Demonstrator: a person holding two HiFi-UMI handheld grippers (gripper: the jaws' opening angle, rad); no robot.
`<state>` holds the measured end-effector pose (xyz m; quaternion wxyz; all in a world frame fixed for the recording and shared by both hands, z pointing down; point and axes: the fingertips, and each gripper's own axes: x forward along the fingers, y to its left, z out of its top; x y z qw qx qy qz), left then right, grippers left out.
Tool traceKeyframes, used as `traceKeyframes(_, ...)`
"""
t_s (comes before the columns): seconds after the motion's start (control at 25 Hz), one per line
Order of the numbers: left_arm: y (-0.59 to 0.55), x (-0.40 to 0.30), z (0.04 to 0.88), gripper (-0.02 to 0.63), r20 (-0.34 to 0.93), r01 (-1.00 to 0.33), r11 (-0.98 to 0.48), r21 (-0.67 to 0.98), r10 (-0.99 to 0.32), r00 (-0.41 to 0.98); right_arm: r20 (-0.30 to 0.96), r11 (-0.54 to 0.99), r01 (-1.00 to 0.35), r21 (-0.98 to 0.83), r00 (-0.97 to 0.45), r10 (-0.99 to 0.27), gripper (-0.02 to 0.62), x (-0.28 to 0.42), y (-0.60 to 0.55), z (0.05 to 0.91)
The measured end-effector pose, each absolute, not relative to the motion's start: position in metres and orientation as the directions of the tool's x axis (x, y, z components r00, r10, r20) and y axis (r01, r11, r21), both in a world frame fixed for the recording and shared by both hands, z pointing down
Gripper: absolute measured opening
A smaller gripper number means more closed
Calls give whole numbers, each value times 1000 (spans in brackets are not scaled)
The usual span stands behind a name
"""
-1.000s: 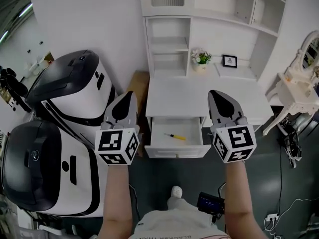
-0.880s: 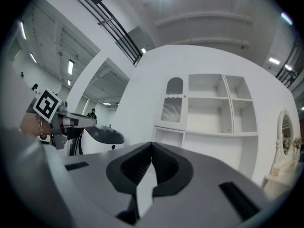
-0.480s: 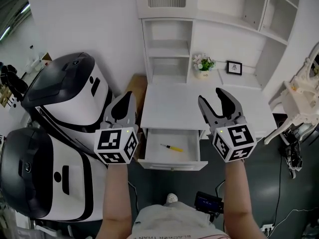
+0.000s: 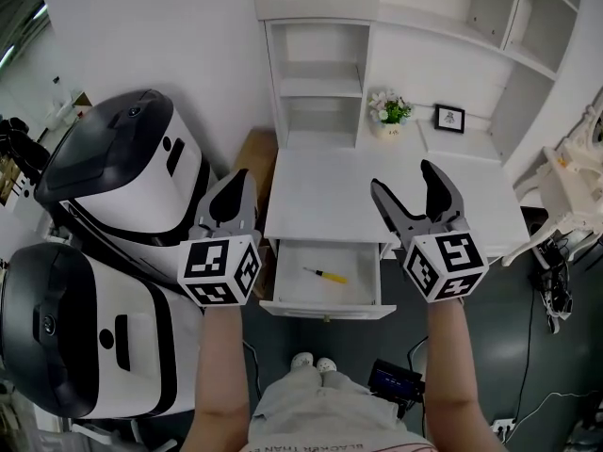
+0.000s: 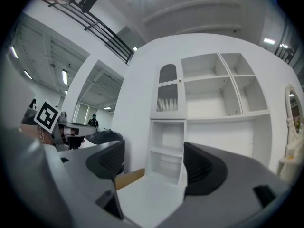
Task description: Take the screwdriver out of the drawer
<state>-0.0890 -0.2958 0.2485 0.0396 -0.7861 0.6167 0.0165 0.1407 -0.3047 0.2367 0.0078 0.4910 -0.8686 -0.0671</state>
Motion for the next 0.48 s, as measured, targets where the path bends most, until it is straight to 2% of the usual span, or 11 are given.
traceKeyframes(0.48, -325, -107, 285, 3, 3, -965, -262, -20, -965, 262, 71, 529, -843, 98, -524, -849, 356, 115, -333, 286)
